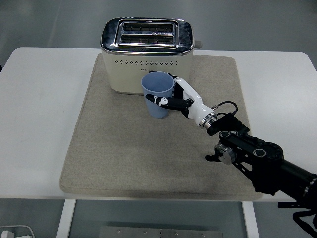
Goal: Put the water cup in front of the bread machine
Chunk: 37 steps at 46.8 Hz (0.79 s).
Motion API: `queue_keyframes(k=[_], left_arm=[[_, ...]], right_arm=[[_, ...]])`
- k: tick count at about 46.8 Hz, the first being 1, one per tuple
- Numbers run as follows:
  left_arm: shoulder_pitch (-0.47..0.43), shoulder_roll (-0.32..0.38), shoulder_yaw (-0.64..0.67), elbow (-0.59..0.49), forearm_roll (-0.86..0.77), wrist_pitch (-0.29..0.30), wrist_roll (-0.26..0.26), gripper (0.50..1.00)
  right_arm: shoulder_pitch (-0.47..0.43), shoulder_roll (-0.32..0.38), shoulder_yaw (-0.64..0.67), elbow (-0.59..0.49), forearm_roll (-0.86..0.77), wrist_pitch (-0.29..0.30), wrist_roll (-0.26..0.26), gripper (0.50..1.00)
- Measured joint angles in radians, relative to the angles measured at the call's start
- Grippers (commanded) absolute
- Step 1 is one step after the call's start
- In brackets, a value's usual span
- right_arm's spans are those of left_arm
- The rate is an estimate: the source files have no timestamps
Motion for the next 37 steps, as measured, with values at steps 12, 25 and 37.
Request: queue_keyframes(k=[12, 25, 37], left_arm=[[0.000, 0.000, 0.000, 0.000, 0.000, 0.000, 0.000, 1.000], [0.000, 0.000, -0.001, 0.000, -0.001, 0.000, 0.000, 1.000], [0.000, 0.000, -0.001, 0.000, -0.001, 0.000, 0.000, 1.000]], right_arm=[[-0.013, 0.000, 0.003, 0.000, 0.000, -0.029, 0.002, 0.741], [-0.031, 0.000, 0.003, 0.004, 0.002, -0.032, 0.010, 0.856], [-0.043, 0.000, 0.004, 0.013, 0.001, -0.032, 0.011, 0.897]])
